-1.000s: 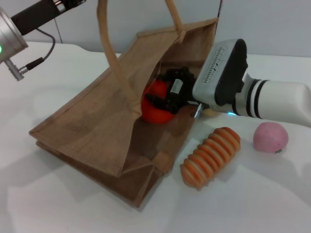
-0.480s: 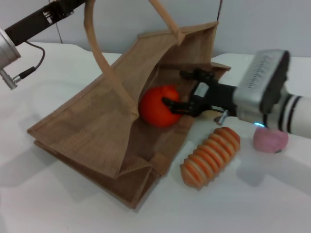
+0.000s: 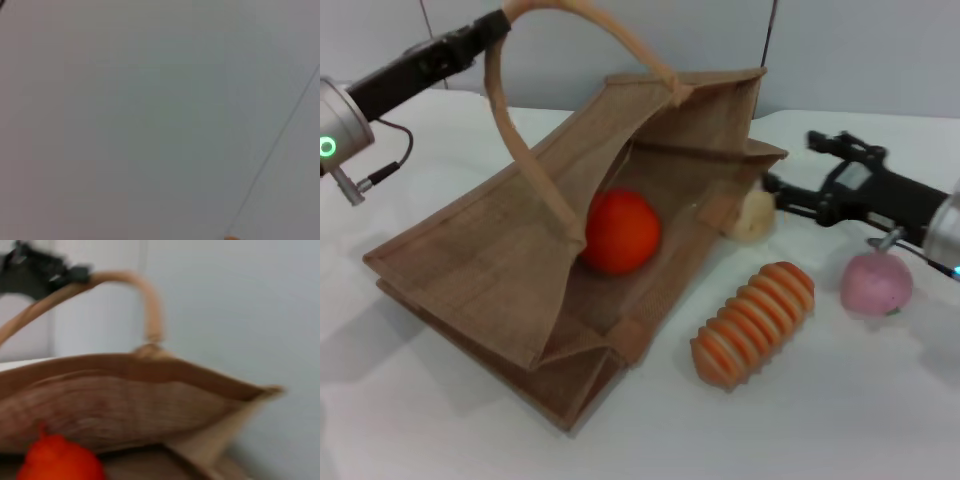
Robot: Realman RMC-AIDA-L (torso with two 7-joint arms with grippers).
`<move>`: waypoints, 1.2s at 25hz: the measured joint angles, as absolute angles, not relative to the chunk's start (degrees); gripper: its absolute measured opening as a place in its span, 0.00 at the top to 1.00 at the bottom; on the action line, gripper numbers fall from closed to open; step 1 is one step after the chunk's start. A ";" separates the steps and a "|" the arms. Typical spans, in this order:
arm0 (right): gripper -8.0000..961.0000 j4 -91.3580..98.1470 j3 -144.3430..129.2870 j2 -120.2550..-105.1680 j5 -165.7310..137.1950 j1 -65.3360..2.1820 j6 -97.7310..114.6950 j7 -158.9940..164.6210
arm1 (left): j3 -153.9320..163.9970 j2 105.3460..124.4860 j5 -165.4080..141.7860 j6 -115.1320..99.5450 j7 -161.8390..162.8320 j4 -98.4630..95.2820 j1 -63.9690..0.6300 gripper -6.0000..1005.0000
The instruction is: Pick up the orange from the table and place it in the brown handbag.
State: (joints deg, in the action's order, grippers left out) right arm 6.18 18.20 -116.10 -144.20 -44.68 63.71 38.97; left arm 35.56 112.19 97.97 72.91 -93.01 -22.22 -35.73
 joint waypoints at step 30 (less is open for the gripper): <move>0.08 1.80 26.11 -116.79 -106.70 -32.44 71.19 23.58 | 35.15 116.49 130.14 55.84 -144.53 -6.74 -36.10 0.46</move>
State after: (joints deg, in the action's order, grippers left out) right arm 1.80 26.11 -116.79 -106.70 -32.44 71.19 23.58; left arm 35.15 116.49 130.14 55.84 -144.53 -6.74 -36.10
